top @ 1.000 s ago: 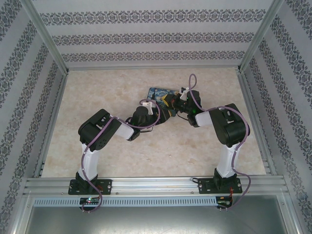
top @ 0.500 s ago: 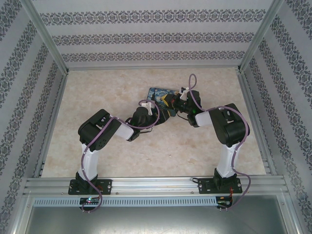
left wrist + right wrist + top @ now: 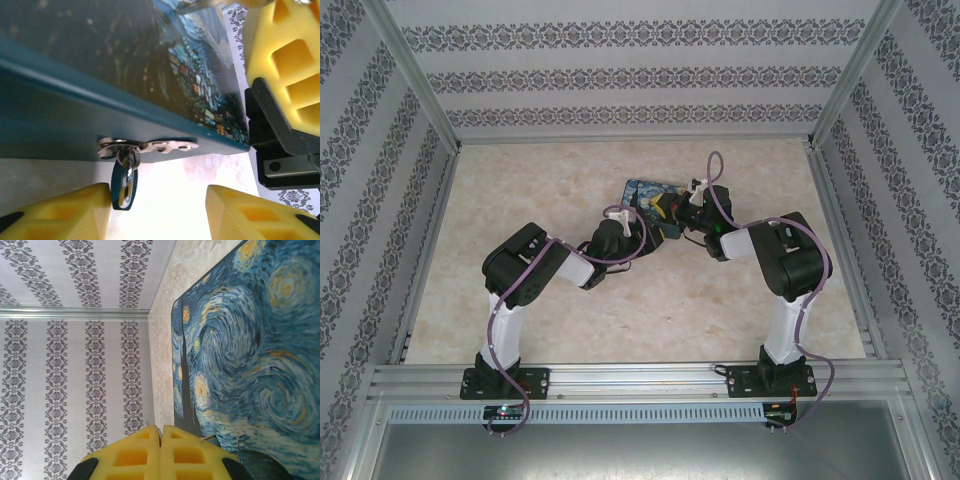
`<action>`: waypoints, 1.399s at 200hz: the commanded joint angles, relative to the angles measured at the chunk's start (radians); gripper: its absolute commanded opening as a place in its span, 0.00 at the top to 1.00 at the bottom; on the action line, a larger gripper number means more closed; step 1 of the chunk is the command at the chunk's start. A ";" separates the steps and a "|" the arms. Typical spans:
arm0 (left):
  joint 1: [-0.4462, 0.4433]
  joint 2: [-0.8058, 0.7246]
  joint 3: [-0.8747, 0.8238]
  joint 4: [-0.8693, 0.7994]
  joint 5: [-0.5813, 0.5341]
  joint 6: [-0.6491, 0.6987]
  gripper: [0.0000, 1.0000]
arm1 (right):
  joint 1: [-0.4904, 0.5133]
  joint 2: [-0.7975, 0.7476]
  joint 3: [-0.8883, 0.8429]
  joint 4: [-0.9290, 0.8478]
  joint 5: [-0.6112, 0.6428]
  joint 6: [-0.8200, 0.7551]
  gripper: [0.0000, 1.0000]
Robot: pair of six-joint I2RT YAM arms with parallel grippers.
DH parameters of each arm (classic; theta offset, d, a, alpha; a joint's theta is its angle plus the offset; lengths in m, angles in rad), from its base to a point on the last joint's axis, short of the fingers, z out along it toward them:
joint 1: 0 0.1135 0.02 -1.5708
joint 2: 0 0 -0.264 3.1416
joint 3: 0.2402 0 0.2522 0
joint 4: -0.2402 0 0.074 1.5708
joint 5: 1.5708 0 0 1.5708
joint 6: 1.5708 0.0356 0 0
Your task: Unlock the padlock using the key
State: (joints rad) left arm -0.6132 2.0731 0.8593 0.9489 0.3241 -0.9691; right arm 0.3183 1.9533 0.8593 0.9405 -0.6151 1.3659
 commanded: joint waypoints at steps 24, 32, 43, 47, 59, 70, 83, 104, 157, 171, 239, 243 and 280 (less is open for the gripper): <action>0.029 0.056 0.011 -0.094 -0.055 0.029 0.55 | 0.004 0.047 -0.023 -0.052 0.002 -0.001 1.00; 0.028 0.057 0.012 -0.094 -0.054 0.029 0.56 | 0.004 0.047 -0.023 -0.052 0.003 -0.002 1.00; 0.030 0.060 0.014 -0.099 -0.051 0.029 0.58 | 0.005 0.047 -0.023 -0.053 0.003 -0.001 1.00; 0.030 0.061 0.015 -0.099 -0.052 0.029 0.59 | 0.005 0.047 -0.023 -0.052 0.003 -0.001 1.00; 0.030 0.062 0.018 -0.102 -0.051 0.029 0.63 | 0.005 0.047 -0.022 -0.052 0.002 -0.002 1.00; 0.030 0.063 0.019 -0.104 -0.050 0.030 0.64 | 0.005 0.047 -0.022 -0.052 0.002 -0.001 1.00; 0.031 0.062 0.020 -0.108 -0.049 0.032 0.68 | 0.003 0.047 -0.020 -0.052 0.002 0.000 1.00; 0.033 0.062 0.027 -0.123 -0.048 0.033 0.75 | 0.002 0.044 -0.013 -0.054 -0.001 0.002 1.00; 0.042 0.048 0.028 -0.137 -0.029 0.001 0.96 | -0.026 -0.012 0.037 -0.073 -0.021 0.016 1.00; 0.046 0.038 0.020 -0.137 -0.029 -0.018 1.00 | -0.037 -0.051 0.049 -0.091 -0.026 0.012 1.00; 0.082 -0.030 -0.063 -0.080 -0.017 -0.130 1.00 | -0.032 -0.233 -0.026 -0.129 -0.040 -0.006 1.00; 0.083 -0.037 -0.069 -0.079 -0.015 -0.136 1.00 | -0.027 -0.242 -0.039 -0.128 -0.040 -0.009 1.00; 0.097 -0.091 -0.092 -0.088 0.030 -0.185 1.00 | 0.007 -0.327 -0.184 -0.114 -0.025 -0.044 1.00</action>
State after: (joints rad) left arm -0.5339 2.0205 0.7948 0.9119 0.3218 -1.0863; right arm 0.3008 1.6703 0.7635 0.8181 -0.6392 1.3689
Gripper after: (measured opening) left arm 0.070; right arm 0.059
